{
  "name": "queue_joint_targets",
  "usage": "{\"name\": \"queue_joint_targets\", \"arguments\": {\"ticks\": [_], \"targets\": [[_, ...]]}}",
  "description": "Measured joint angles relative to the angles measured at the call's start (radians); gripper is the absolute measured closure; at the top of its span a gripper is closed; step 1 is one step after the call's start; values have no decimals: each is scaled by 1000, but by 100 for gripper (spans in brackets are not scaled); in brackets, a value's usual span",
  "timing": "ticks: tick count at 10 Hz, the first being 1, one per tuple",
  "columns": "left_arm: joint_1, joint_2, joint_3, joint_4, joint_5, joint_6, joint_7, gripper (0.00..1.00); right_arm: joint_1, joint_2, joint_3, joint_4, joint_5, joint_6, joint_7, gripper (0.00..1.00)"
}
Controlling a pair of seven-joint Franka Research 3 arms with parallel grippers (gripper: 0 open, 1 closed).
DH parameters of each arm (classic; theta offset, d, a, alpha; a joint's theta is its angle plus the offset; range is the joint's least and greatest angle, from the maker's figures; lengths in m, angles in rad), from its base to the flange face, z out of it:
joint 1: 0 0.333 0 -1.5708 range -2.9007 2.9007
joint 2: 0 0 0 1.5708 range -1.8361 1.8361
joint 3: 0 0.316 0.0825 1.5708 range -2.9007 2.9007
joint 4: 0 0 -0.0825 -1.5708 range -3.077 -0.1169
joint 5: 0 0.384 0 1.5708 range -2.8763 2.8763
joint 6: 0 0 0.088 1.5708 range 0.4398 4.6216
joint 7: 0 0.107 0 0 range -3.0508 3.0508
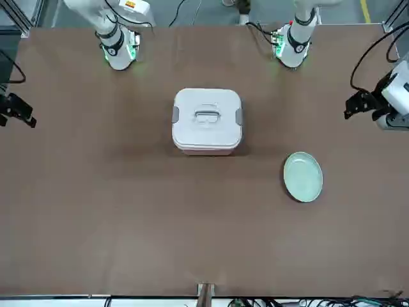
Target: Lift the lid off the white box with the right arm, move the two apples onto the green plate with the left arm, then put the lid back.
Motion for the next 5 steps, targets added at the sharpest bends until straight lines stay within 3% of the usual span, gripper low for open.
{"name": "queue_joint_targets", "arguments": {"ticks": [5], "targets": [[0,-2,-5,1,0,0,-2,0,0,0,0,0,0,0,0,0]]}}
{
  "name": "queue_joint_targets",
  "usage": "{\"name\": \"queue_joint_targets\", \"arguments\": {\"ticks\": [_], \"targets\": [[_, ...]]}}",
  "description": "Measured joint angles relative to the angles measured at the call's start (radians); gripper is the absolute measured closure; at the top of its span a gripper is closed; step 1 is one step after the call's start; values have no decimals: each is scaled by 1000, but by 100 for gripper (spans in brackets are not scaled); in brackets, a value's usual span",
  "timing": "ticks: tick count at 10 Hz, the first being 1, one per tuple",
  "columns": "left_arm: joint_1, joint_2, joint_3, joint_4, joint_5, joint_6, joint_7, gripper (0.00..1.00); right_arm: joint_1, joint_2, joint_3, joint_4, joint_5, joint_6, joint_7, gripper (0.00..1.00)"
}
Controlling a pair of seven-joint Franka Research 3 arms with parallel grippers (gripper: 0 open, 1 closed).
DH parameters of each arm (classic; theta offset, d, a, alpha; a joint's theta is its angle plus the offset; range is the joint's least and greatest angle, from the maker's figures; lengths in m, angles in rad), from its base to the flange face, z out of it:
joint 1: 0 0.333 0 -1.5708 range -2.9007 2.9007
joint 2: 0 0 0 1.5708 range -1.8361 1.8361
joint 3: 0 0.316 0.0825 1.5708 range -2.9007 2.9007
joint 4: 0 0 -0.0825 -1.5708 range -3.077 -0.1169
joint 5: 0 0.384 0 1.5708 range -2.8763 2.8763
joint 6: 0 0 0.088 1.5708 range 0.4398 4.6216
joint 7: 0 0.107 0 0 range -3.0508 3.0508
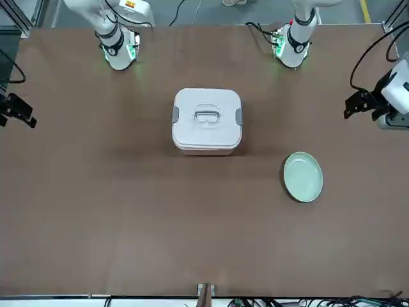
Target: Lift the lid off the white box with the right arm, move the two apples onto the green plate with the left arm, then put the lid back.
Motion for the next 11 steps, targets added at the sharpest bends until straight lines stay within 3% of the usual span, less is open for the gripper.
{"name": "queue_joint_targets", "arguments": {"ticks": [8,11], "targets": [[0,-7,-2,6,0,-28,0,0,0,0,-1,0,1,-1,-4,0],[0,-13,-2,29,9,-52,0,0,57,1,6,-13,40,-23,-141,0]]}}
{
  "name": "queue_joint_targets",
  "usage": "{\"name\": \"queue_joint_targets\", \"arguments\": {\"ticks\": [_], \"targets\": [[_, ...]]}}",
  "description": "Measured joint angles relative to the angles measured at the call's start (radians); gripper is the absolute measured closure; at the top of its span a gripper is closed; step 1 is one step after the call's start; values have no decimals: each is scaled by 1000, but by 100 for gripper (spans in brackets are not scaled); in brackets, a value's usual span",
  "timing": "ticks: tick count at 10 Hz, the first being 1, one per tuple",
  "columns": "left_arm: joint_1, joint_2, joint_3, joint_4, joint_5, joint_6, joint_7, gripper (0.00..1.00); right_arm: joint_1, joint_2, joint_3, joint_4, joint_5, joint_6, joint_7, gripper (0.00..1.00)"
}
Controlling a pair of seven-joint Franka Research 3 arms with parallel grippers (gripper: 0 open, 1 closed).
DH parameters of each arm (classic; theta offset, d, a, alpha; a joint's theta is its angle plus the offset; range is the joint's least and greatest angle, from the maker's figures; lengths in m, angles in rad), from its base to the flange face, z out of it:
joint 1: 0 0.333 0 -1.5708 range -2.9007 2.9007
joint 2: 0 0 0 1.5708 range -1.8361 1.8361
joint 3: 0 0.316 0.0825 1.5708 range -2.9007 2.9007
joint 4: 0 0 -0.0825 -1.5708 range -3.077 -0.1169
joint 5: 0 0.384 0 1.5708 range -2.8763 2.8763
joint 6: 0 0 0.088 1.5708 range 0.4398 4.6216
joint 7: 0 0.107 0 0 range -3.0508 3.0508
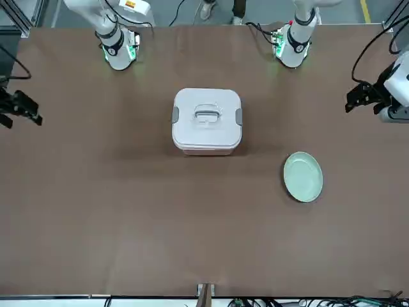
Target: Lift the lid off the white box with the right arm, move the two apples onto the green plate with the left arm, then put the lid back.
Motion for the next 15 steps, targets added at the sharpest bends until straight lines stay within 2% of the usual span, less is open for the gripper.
{"name": "queue_joint_targets", "arguments": {"ticks": [3,5,7,10,13,15], "targets": [[-2,1,-2,8,24,12,-2,0,243,7,11,-6,7,3,-128,0],[-1,1,-2,15,24,12,-2,0,439,43,16,-14,7,78,-232,0],[-2,1,-3,18,24,12,-3,0,590,105,18,-18,28,163,-349,0],[2,2,-2,20,24,12,-3,0,723,222,16,-22,61,260,-493,0],[5,2,1,53,24,14,-3,0,827,314,16,-22,61,346,-497,0],[5,2,1,59,24,14,-3,0,869,351,14,-23,61,355,-484,0]]}}
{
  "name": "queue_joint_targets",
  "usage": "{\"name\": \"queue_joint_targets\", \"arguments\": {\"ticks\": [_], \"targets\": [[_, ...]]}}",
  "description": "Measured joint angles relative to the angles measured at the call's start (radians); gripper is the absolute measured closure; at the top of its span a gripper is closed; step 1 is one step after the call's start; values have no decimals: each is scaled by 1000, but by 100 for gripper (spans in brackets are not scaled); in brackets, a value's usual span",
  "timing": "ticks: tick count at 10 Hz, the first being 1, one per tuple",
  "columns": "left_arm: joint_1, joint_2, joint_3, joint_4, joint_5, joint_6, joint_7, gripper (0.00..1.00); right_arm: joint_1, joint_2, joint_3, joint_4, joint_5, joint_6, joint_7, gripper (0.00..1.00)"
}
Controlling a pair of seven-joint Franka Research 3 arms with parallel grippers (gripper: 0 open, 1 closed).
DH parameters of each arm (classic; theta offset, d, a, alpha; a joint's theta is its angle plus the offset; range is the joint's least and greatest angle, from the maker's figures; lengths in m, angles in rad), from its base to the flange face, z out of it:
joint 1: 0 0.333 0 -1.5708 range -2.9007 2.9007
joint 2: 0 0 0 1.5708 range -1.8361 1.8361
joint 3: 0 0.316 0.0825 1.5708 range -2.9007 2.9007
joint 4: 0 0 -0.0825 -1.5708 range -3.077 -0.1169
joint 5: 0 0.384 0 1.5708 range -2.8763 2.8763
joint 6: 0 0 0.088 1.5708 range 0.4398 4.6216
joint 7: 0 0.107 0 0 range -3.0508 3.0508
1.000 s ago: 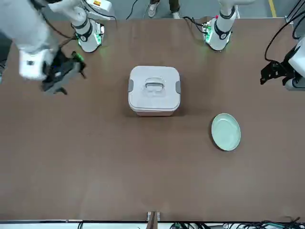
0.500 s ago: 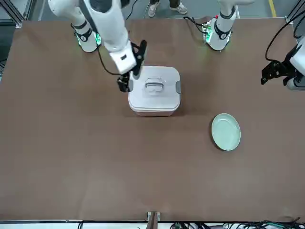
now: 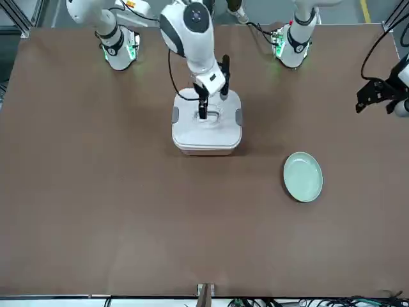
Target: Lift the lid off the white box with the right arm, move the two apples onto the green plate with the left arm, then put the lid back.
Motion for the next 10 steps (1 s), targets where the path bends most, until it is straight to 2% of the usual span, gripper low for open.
{"name": "queue_joint_targets", "arguments": {"ticks": [4,10], "targets": [[-2,-1,-4,24,0,0,0,0,28,17,-8,-23,-7,1,80,0],[-5,-1,-8,38,-10,-1,0,0,30,21,-16,-84,-47,74,104,0]]}}
